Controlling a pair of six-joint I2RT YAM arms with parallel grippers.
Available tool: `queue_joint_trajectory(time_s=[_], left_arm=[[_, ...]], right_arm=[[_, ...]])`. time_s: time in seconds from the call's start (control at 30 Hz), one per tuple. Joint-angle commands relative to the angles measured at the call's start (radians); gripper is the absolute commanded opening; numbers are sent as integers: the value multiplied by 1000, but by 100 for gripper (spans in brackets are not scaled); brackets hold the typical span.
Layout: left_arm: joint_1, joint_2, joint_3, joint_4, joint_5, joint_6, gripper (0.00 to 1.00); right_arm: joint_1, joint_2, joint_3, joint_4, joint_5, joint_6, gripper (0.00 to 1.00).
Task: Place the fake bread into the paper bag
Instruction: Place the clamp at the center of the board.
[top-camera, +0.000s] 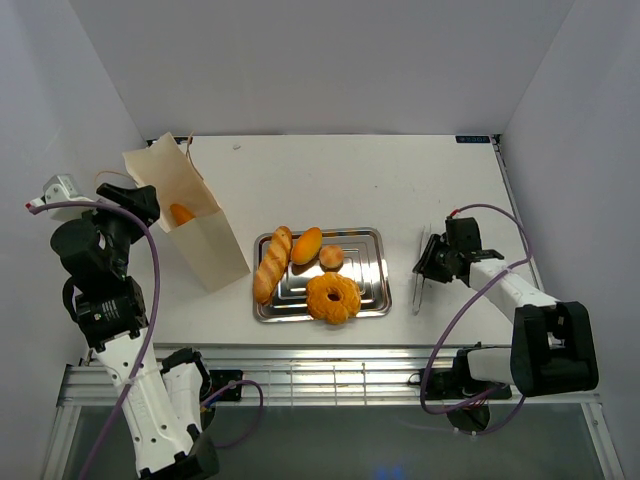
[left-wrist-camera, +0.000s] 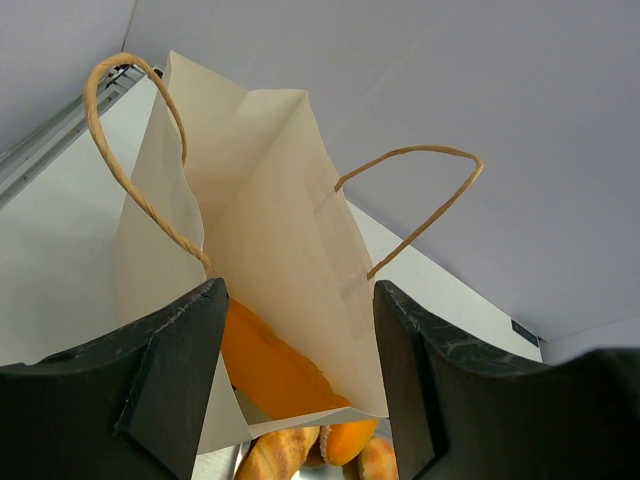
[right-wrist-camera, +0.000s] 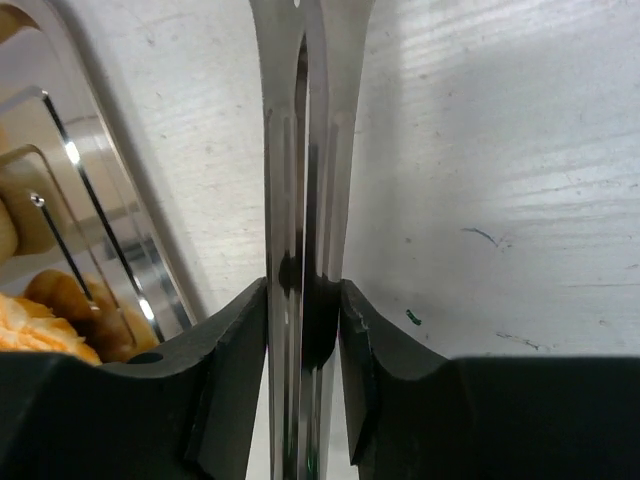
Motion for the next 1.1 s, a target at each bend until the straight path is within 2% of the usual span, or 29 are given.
queue_joint_trajectory(time_s=[0.0, 0.37, 0.47, 0.6, 0.67, 0.7, 1.07], left_arm=[[0, -6, 0, 27, 18, -10, 70], [-1, 0, -35, 48, 47, -16, 70], [-1, 3, -35, 48, 52, -10, 70], [0, 8, -37, 56, 69, -22, 70], [-1, 9, -49, 65, 84, -35, 70], [0, 8, -55, 71, 87, -41, 70], [-1, -11, -83, 84, 131, -62, 70]], right_arm=[[13, 5, -55, 72, 43, 11, 39], [110, 22, -150, 143, 150, 111, 43], [119, 23, -170, 157, 158, 123, 49], [159, 20, -167, 134, 222, 131, 62], [175, 17, -163, 125, 247, 138, 64], [191, 10, -161, 119, 273, 142, 68], [340, 28, -138, 80, 494, 227, 74]])
